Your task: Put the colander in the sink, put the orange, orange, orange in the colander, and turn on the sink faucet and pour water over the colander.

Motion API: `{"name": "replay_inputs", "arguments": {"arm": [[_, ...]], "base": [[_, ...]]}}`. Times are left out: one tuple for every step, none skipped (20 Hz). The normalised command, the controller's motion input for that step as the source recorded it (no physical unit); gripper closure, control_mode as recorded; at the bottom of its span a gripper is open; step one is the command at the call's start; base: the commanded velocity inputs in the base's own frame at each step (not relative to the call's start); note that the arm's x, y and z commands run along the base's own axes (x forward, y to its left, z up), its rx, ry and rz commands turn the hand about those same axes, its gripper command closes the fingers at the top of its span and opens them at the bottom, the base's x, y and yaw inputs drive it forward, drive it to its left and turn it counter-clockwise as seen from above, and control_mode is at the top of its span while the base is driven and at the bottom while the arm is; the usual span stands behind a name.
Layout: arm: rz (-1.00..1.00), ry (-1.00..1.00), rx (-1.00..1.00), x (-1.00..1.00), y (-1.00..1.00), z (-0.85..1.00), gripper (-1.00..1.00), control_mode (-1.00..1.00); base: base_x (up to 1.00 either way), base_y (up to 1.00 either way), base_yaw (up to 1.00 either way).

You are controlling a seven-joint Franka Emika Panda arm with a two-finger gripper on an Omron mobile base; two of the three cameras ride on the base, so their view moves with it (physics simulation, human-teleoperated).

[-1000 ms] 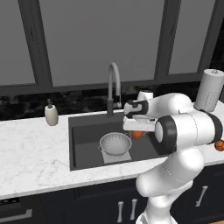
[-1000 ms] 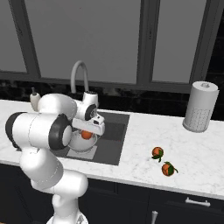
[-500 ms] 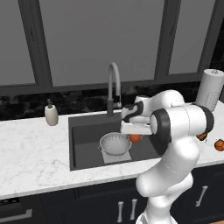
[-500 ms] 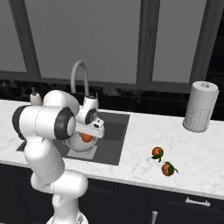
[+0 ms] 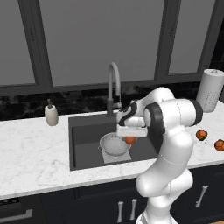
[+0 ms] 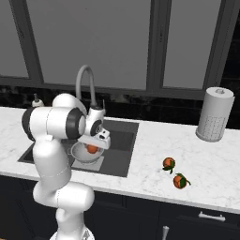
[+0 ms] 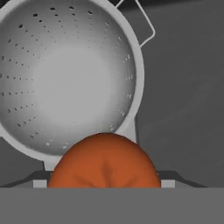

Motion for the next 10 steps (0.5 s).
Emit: {"name": "replay_inputs", "arguments": {"arm": [[0.00,-0.01,0.00,0.35,0.05,-0.20,1.00,-1.00],[0.00,0.00,0.00,0.34,0.06,-0.21,1.00,-1.00],[0.00,0.00,0.00,0.34,0.04,-0.24,1.00,-1.00],[0.00,-0.01,0.00,0.31,0.01,-0.30,1.00,-1.00],[0.00,0.00,0.00,0.31,0.02,-0.35,1.00,-1.00],[0.00,-0.01,0.00,0.29,0.03,-0.37,1.00,-1.00],[0.00,-0.01,0.00,0.28,0.02,-0.39,1.00,-1.00],[0.00,0.00,0.00,0.28,0.03,-0.40,1.00,-1.00],[0.00,0.00,0.00,0.28,0.04,-0.40,1.00,-1.00],[0.01,0.00,0.00,0.29,0.05,-0.44,1.00,-1.00]], "base": [[0.00,0.00,0.00],[0.00,0.00,0.00],[0.00,0.00,0.00],[0.00,0.00,0.00],[0.00,0.00,0.00],[0.00,0.00,0.00],[0.00,0.00,0.00],[0.00,0.00,0.00],[0.00,0.00,0.00],[0.00,0.00,0.00]]}}
